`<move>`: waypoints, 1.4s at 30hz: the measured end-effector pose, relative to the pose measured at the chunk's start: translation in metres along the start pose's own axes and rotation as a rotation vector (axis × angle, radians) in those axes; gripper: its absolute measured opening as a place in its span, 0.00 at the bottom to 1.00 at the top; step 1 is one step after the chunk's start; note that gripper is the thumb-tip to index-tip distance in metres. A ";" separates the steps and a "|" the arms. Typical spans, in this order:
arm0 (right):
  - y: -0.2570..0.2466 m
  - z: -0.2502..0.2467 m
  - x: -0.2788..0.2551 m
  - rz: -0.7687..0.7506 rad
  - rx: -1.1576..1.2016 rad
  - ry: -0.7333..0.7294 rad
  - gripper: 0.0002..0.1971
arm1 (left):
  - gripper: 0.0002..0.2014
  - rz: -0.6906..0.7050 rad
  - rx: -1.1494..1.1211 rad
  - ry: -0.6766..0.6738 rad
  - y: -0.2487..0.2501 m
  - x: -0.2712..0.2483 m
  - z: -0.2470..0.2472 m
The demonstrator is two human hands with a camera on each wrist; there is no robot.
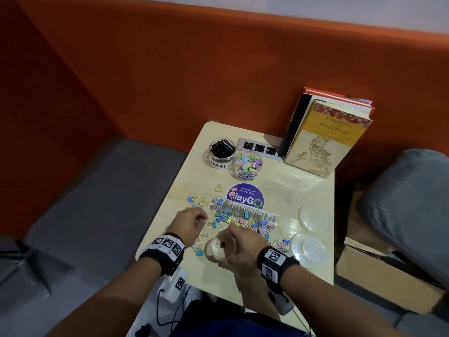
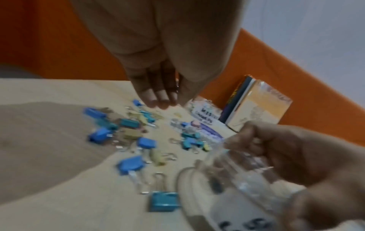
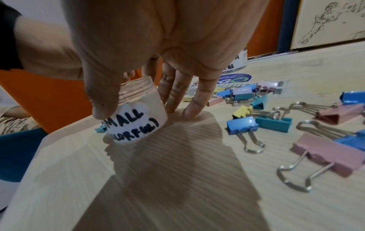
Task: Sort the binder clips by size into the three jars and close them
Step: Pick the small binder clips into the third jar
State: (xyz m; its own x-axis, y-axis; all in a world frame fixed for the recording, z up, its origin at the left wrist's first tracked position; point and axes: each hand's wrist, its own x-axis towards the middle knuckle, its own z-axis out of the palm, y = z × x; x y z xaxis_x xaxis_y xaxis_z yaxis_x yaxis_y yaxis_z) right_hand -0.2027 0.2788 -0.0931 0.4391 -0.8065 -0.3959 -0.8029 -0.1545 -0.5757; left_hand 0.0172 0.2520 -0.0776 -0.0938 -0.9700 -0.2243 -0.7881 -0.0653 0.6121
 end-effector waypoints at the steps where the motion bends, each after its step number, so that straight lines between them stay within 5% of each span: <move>1: 0.000 0.001 0.000 0.006 0.005 0.003 0.33 | 0.07 -0.028 0.073 0.021 -0.013 0.004 -0.003; 6: 0.001 0.002 0.000 0.016 0.000 0.003 0.31 | 0.17 -0.111 0.327 -0.078 -0.068 0.006 -0.004; 14: 0.000 0.002 0.001 0.031 0.012 -0.008 0.34 | 0.09 -0.198 0.241 -0.062 -0.075 -0.001 0.008; 21: -0.003 0.002 -0.003 0.054 0.040 -0.007 0.34 | 0.12 -0.186 0.165 -0.024 -0.072 -0.009 0.013; 25: -0.004 0.000 -0.003 0.057 0.051 -0.031 0.34 | 0.24 -0.150 0.161 -0.029 -0.073 -0.014 0.015; 42: -0.005 0.001 -0.004 0.080 0.057 -0.015 0.34 | 0.13 -0.131 0.288 -0.064 -0.065 -0.011 0.014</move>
State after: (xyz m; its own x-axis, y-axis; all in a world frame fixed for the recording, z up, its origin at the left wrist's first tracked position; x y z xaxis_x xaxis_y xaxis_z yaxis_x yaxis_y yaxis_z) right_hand -0.1999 0.2829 -0.0891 0.3811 -0.8061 -0.4527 -0.8115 -0.0571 -0.5815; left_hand 0.0609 0.2707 -0.1260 -0.0111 -0.9404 -0.3399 -0.9348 -0.1110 0.3374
